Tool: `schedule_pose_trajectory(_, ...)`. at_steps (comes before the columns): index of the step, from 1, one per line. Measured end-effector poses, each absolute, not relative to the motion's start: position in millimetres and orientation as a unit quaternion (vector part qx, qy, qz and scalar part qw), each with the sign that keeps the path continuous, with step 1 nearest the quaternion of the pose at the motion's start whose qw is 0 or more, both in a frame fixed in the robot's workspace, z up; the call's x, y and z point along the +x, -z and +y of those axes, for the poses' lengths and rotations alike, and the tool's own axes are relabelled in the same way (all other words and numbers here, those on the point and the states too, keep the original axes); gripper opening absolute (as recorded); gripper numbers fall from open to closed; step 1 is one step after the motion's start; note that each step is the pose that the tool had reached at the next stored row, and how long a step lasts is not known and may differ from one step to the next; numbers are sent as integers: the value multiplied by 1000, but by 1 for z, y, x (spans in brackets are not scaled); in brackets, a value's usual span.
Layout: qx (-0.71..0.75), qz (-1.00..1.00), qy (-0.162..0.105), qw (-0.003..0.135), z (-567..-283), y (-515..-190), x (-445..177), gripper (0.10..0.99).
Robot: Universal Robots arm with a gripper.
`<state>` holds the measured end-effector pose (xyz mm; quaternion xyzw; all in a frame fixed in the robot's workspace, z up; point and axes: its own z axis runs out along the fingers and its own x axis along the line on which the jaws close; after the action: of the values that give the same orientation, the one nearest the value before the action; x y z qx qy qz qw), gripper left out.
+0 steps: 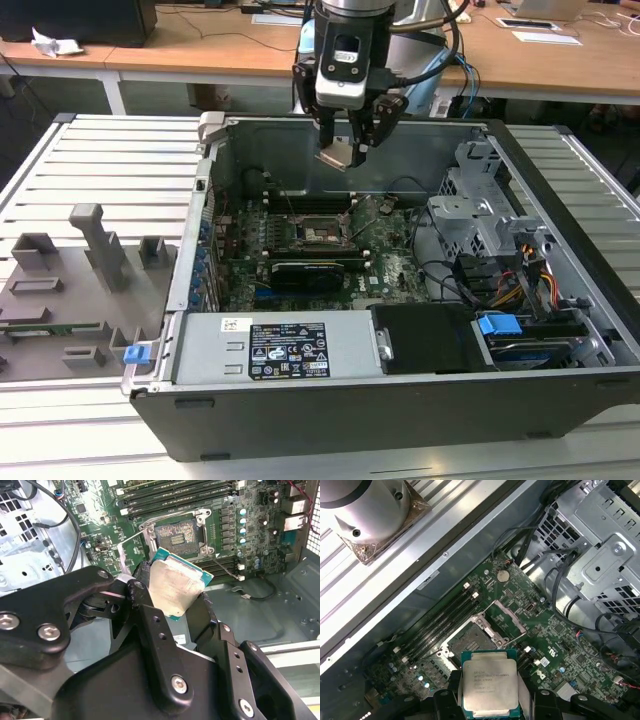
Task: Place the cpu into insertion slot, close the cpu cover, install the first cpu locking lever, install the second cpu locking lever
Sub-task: 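Place the cpu into insertion slot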
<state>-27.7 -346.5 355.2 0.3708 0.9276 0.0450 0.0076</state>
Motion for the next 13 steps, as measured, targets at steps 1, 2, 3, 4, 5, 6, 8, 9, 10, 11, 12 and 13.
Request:
schedule_pose_trajectory(1, 372, 927, -45, 8, -347, -355, -28, 533)
schedule_pose_trajectory(2, 374, 926, -45, 8, -347, -355, -28, 533)
schedule_pose_trajectory(3, 376, 926, -45, 8, -347, -355, -28, 533)
schedule_pose_trajectory(4, 377, 925, -45, 8, -347, -355, -28, 533)
schedule_pose_trajectory(5, 378, 925, -45, 8, -347, -355, -28, 533)
schedule_pose_trajectory(6, 379, 924, -45, 8, -347, -355, -28, 533)
schedule_pose_trajectory(8, 383, 923, -45, 8, -347, -355, -28, 533)
schedule_pose_trajectory(9, 385, 922, -45, 8, -347, -355, -28, 533)
schedule_pose_trajectory(10, 386, 922, -45, 8, -347, -355, -28, 533)
schedule_pose_trajectory(11, 387, 921, -45, 8, -347, -355, -28, 533)
schedule_pose_trajectory(12, 389, 920, -45, 8, -347, -355, -28, 533)
schedule_pose_trajectory(13, 390, 920, -45, 8, -347, -355, -28, 533)
